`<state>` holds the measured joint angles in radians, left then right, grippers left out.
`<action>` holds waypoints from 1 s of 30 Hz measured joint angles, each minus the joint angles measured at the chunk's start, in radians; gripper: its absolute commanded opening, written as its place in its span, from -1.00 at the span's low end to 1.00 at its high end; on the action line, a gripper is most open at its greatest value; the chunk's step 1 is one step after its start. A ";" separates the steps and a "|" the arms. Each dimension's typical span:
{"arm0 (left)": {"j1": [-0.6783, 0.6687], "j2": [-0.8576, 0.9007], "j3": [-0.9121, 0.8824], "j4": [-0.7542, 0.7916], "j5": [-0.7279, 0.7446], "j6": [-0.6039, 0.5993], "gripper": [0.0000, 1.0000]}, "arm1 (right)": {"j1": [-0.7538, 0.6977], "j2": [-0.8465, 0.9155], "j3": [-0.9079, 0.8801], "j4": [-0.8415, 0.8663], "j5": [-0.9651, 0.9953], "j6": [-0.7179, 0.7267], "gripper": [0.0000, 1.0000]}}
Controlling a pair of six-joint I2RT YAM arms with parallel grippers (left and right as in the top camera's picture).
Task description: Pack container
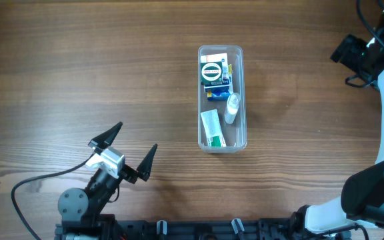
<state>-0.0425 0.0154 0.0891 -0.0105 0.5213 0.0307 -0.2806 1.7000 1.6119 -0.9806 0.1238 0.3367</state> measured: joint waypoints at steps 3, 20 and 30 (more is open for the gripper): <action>0.000 -0.001 -0.005 0.037 -0.004 0.029 0.99 | 0.000 0.000 0.000 0.000 0.000 0.000 0.99; 0.000 -0.002 -0.077 0.033 -0.158 0.055 0.99 | 0.000 0.000 0.000 0.000 0.000 0.000 0.99; 0.000 -0.002 -0.080 -0.032 -0.166 0.055 1.00 | 0.000 0.000 0.000 0.000 0.000 0.000 0.99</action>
<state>-0.0425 0.0135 0.0093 -0.0425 0.3557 0.0856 -0.2806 1.7000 1.6119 -0.9806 0.1238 0.3367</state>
